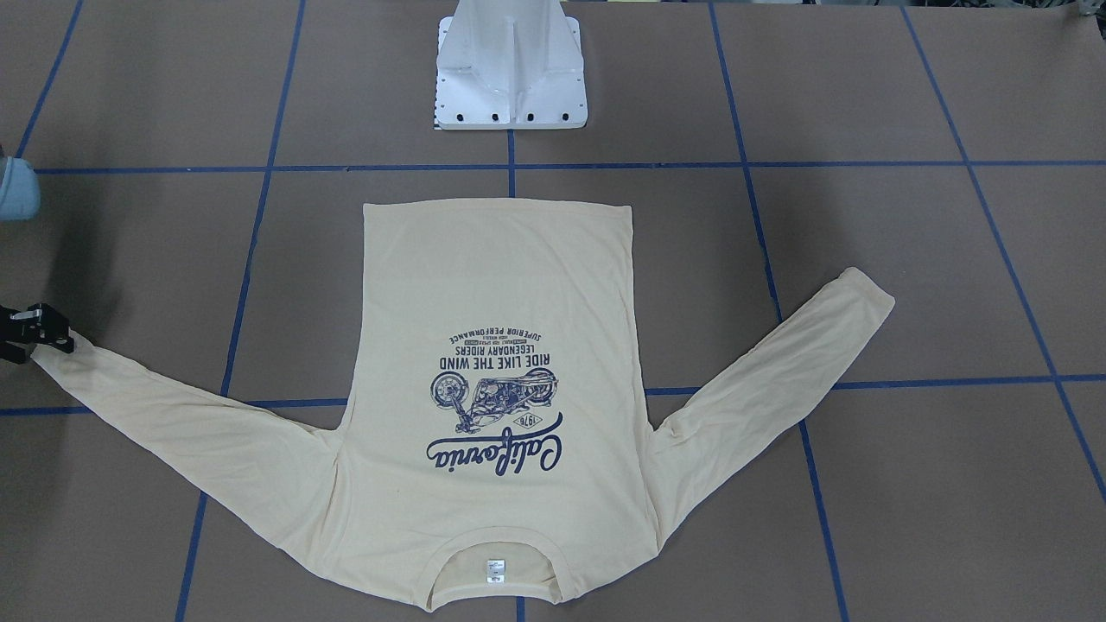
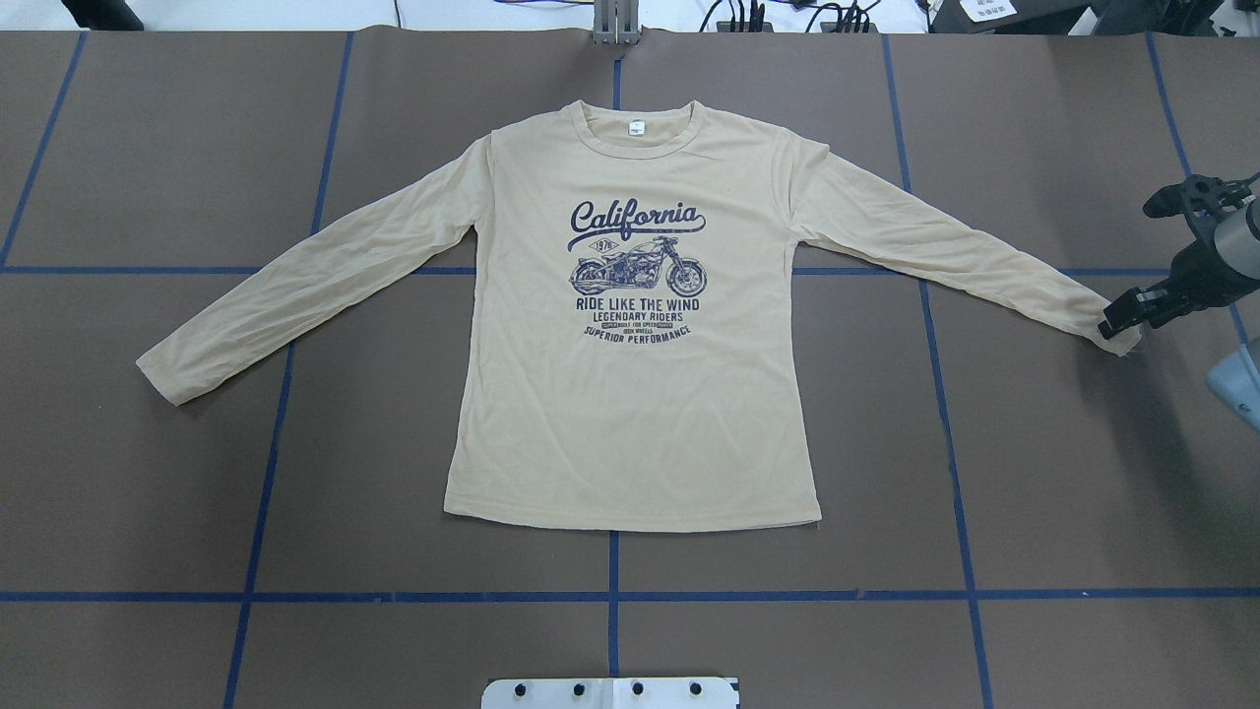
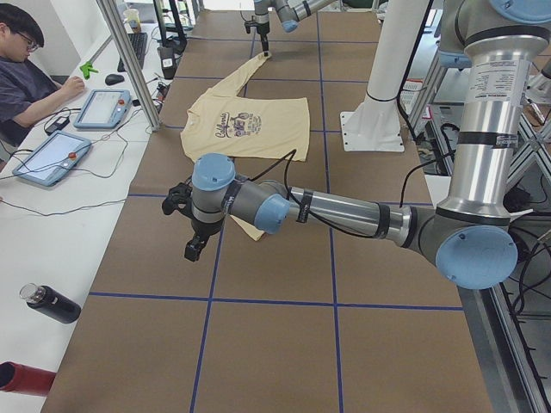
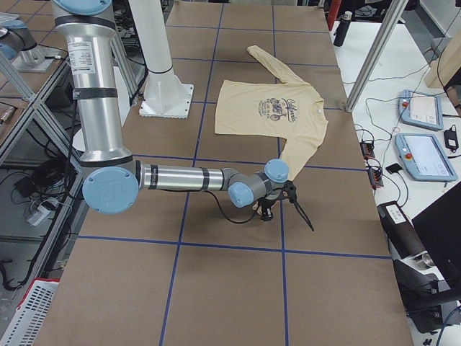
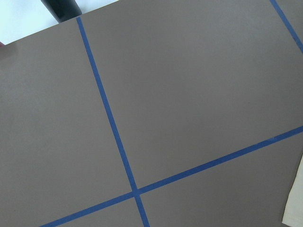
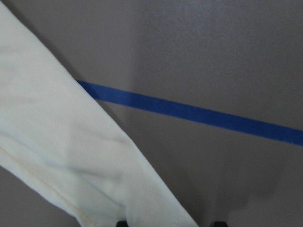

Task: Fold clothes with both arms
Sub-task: 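Move the right gripper to the nearest sleeve cuff and grasp it, then lift the sleeve with the right gripper and carry it across the shirt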

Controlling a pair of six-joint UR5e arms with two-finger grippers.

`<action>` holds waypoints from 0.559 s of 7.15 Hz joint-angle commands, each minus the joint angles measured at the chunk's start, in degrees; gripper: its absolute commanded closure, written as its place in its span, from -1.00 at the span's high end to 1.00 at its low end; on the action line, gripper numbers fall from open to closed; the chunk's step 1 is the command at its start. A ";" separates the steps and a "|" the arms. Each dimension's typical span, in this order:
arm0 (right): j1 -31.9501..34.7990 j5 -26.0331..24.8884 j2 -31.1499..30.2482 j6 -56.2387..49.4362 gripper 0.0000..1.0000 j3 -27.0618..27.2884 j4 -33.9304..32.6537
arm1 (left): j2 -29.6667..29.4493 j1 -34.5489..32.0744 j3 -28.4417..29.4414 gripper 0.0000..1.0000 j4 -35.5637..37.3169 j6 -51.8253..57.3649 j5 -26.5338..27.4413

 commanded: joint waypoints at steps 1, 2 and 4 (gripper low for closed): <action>-0.06 0.00 0.11 0.10 -0.55 0.07 -0.01 | -0.01 0.00 0.00 1.00 0.00 0.00 0.01; -0.06 0.00 0.20 0.10 -0.68 0.15 -0.01 | -0.01 0.00 0.09 1.00 0.00 0.00 0.01; -0.06 0.09 0.38 0.10 -0.78 0.94 -0.01 | -0.18 0.00 0.26 1.00 0.00 0.00 0.01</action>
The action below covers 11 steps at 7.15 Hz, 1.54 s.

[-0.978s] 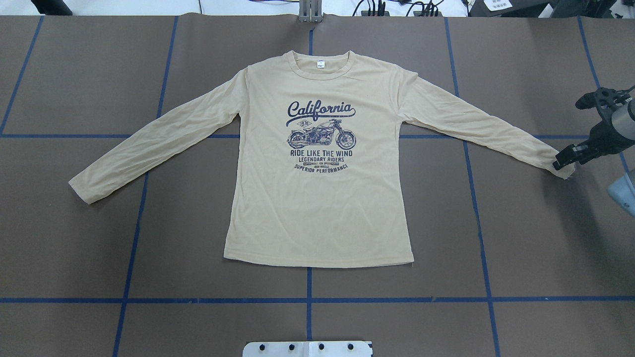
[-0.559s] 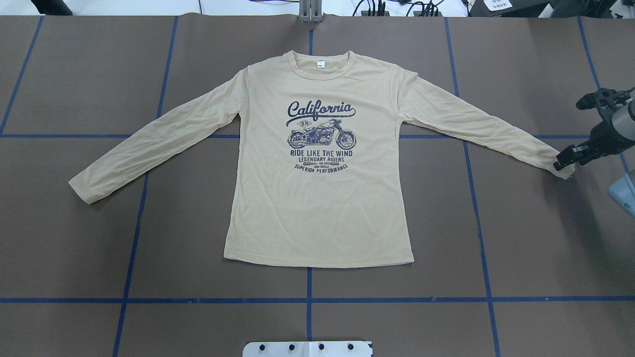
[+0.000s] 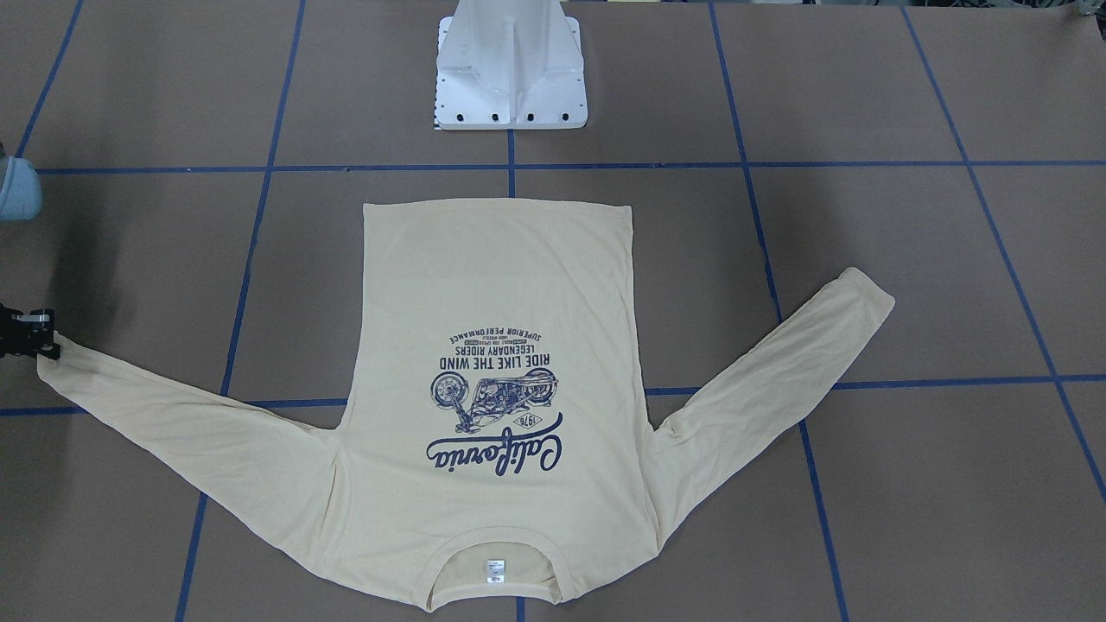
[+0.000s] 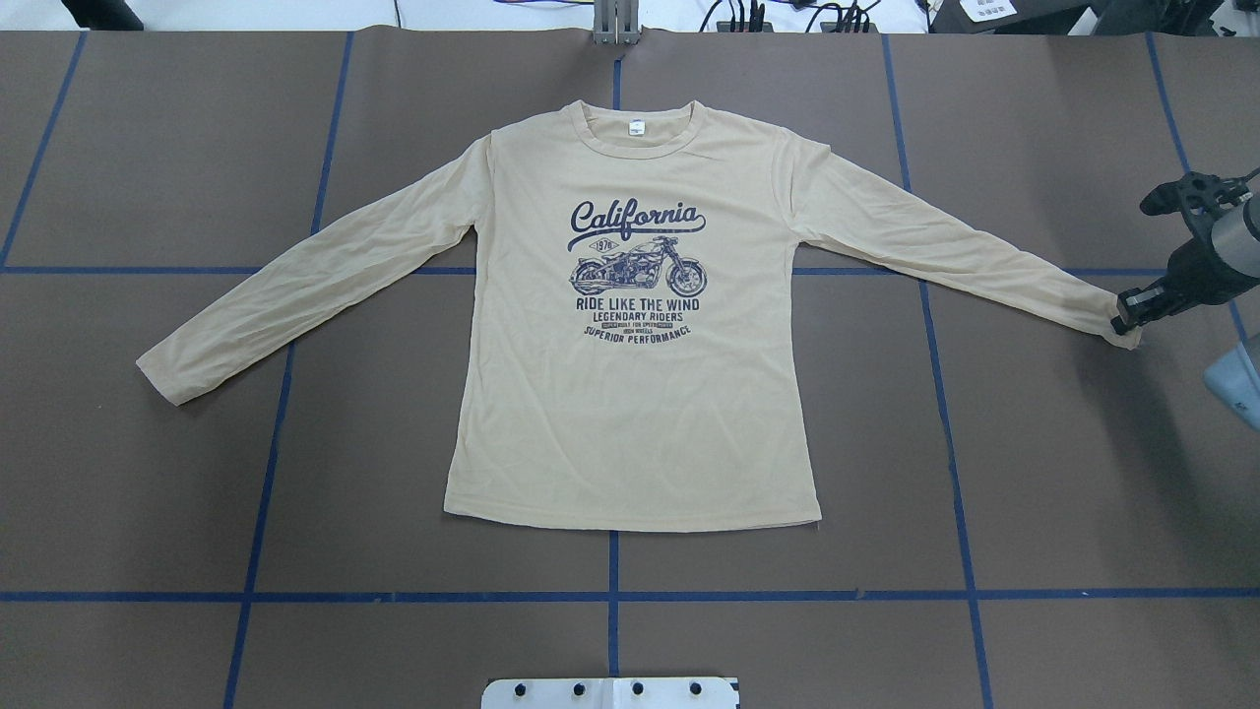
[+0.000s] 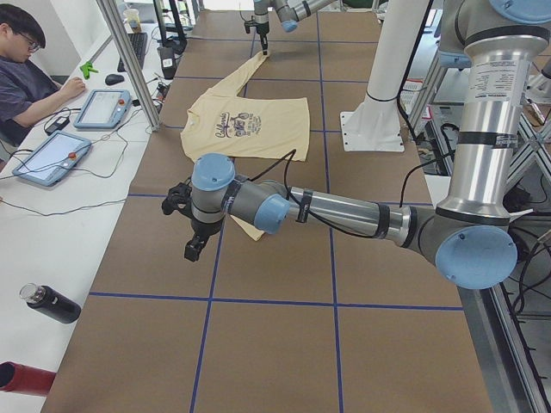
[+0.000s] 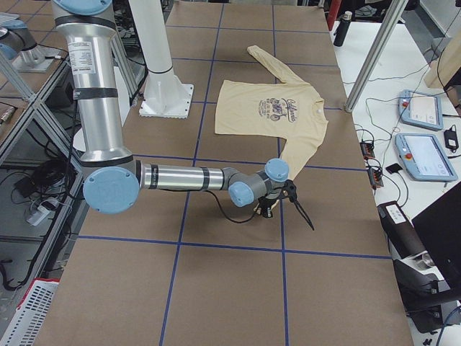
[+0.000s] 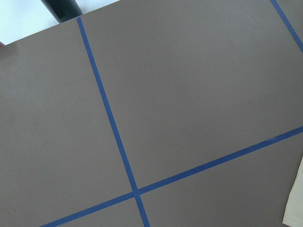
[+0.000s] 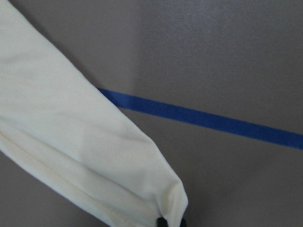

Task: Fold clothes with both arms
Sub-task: 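Lift the sleeve with the right gripper and carry it across the shirt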

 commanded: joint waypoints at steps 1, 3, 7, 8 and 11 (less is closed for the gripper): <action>0.00 0.12 0.20 -0.08 -0.92 0.57 0.00 | -0.09 0.00 0.22 1.00 0.00 -0.09 0.00; 0.96 1.69 -0.84 0.00 -1.00 5.63 0.70 | -0.09 0.00 0.13 0.99 0.00 -2.02 -0.09; 10.70 14.86 7.20 1.40 -1.00 9.71 0.53 | 0.09 0.00 0.39 0.99 -0.09 -1.93 -0.09; 11.24 16.89 11.50 4.37 -1.00 9.62 0.53 | 0.09 0.00 0.48 0.99 -0.09 -1.93 -0.09; 8.72 17.70 27.23 21.42 -1.00 8.31 0.26 | 0.09 0.00 0.83 0.99 0.00 -2.02 0.00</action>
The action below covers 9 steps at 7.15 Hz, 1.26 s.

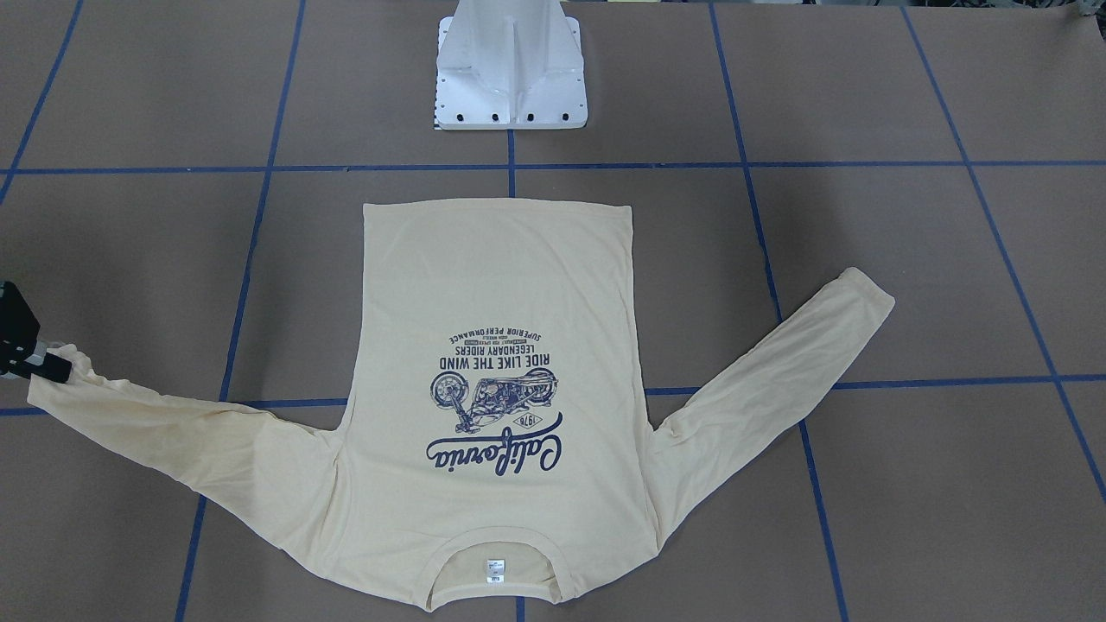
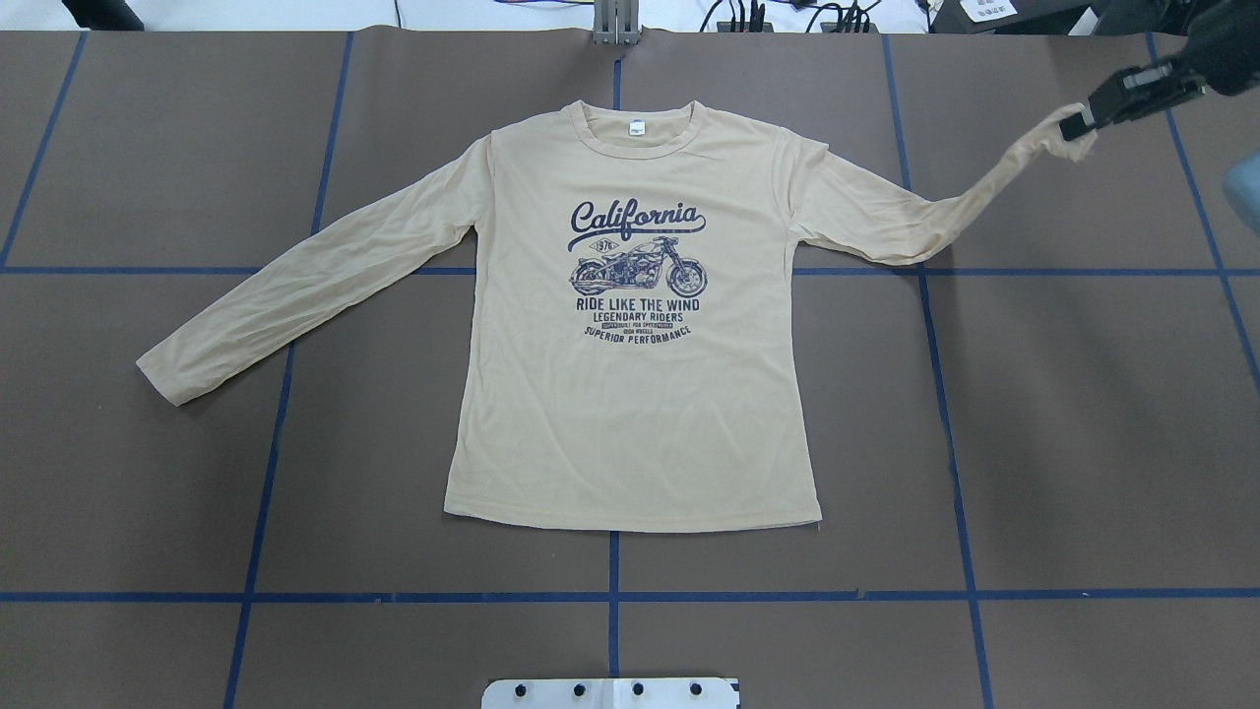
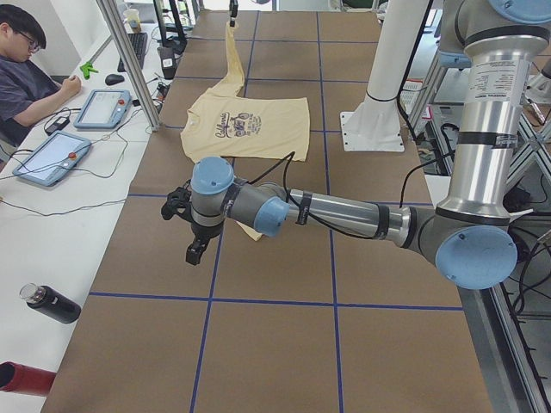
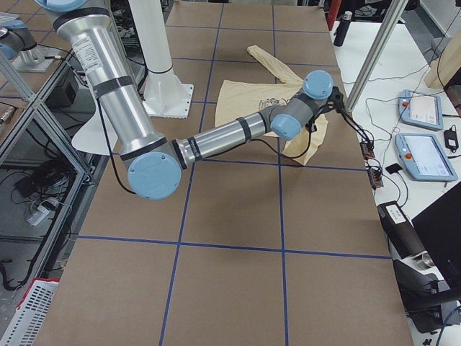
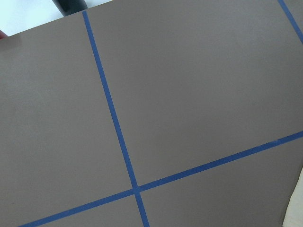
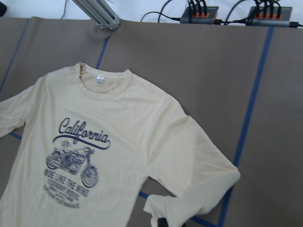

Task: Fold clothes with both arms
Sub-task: 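Lift the sleeve with the right gripper and carry it across the shirt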

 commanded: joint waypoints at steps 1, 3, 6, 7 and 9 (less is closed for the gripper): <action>-3.17 -0.24 9.77 5.70 -1.00 -1.72 -0.07 | -0.08 0.00 0.83 0.99 -0.06 0.06 0.05; -7.12 -3.64 18.03 5.61 -1.00 -3.65 0.01 | -0.08 0.00 1.54 0.99 -0.06 0.06 -0.04; -18.46 -18.68 26.56 5.61 -1.00 -10.65 0.37 | -0.52 0.00 1.89 0.99 -0.06 -1.07 -0.12; -20.31 -22.27 27.99 5.61 -1.00 -13.39 0.45 | -0.70 0.00 1.81 0.99 -0.06 -2.21 -0.21; -23.39 -29.83 29.23 5.61 -1.00 -17.88 0.37 | -1.40 0.08 2.24 0.99 0.12 -2.58 -0.30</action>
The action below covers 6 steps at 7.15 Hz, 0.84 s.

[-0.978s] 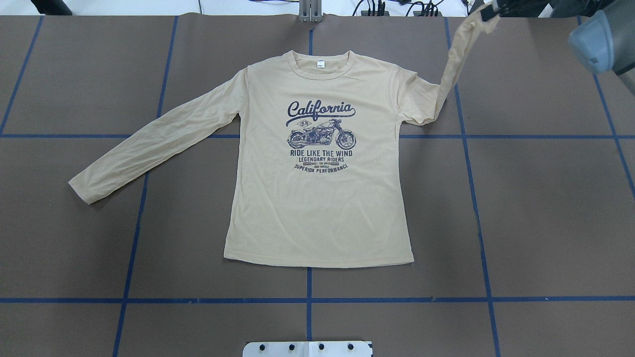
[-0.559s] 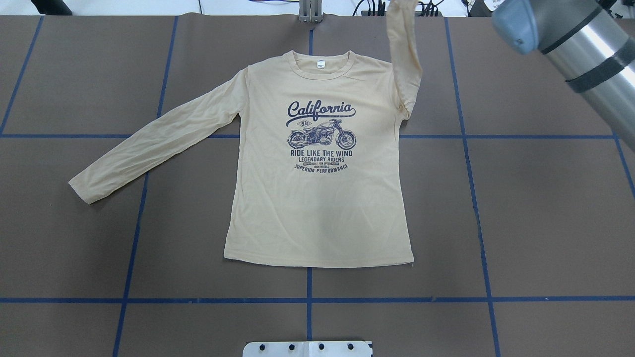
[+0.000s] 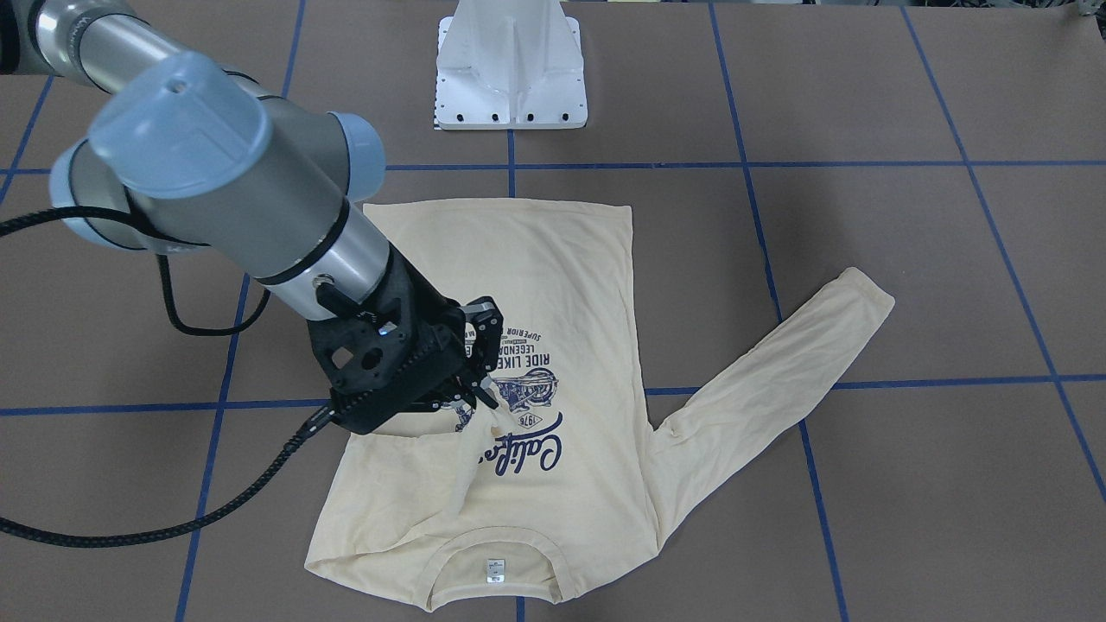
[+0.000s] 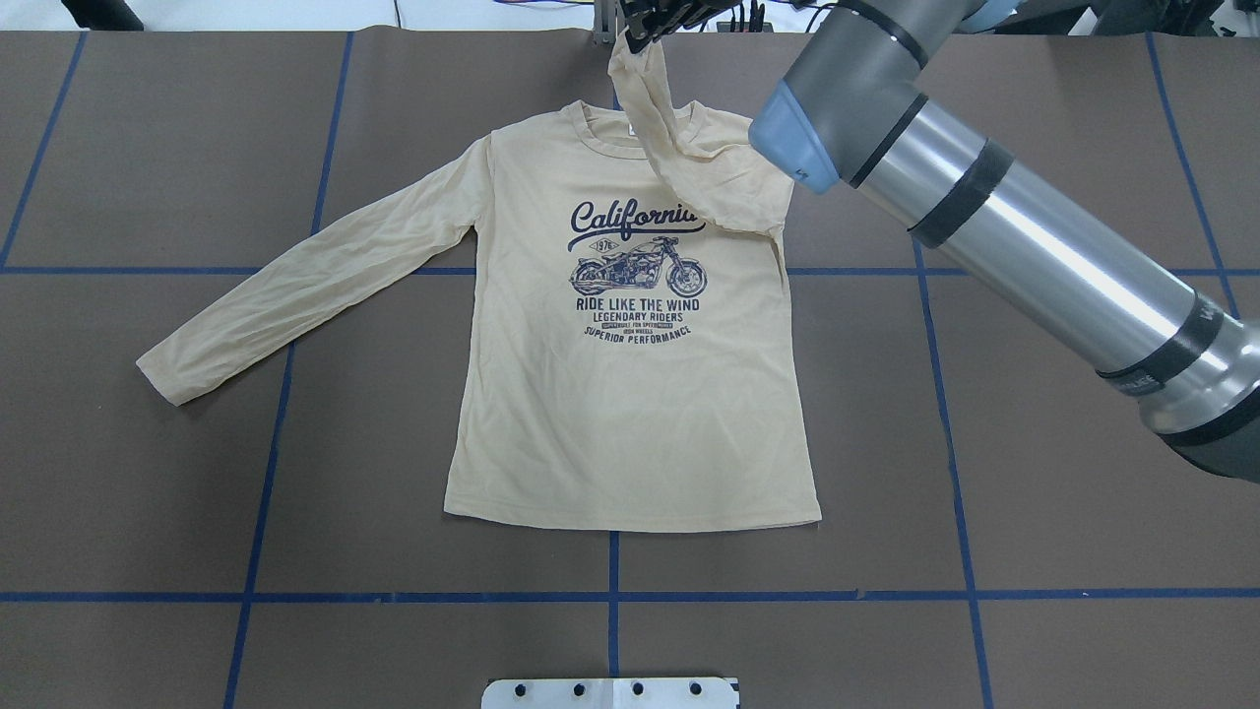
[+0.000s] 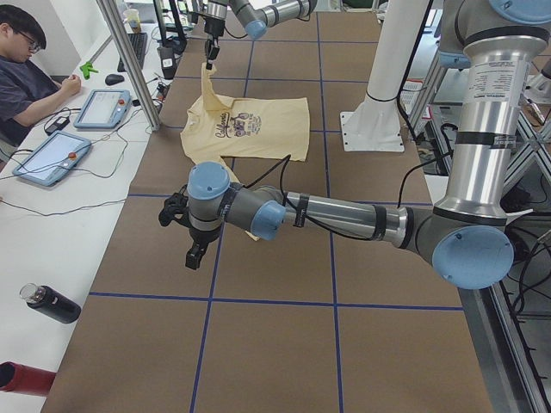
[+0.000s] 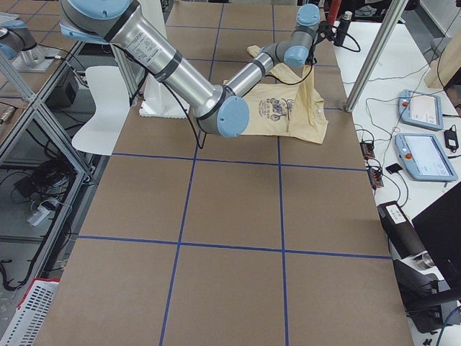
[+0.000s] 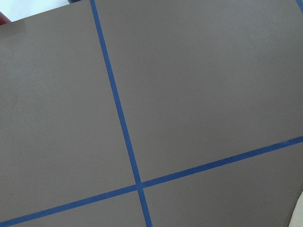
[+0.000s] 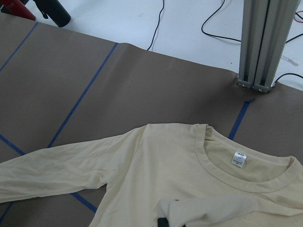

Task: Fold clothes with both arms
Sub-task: 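Lift the sleeve with the right gripper and carry it across the shirt, then lay the sleeve cuff near the far shoulder and open right gripper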

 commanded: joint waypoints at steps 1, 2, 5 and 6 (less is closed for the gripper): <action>-3.27 -6.35 1.66 0.00 -1.00 -3.94 -0.01 | -0.48 0.07 0.45 0.99 0.09 -0.27 0.05; -5.29 -8.81 4.80 0.00 -1.00 -7.61 -0.01 | -1.27 0.07 1.58 0.99 0.00 -0.18 -0.04; -12.49 -19.00 9.75 0.09 -1.00 -16.67 6.00 | -2.86 0.07 3.79 0.99 0.00 -0.09 0.05; -13.38 -20.51 10.80 0.09 -0.28 -17.48 7.18 | -2.86 0.07 3.88 0.99 0.00 -0.09 -0.04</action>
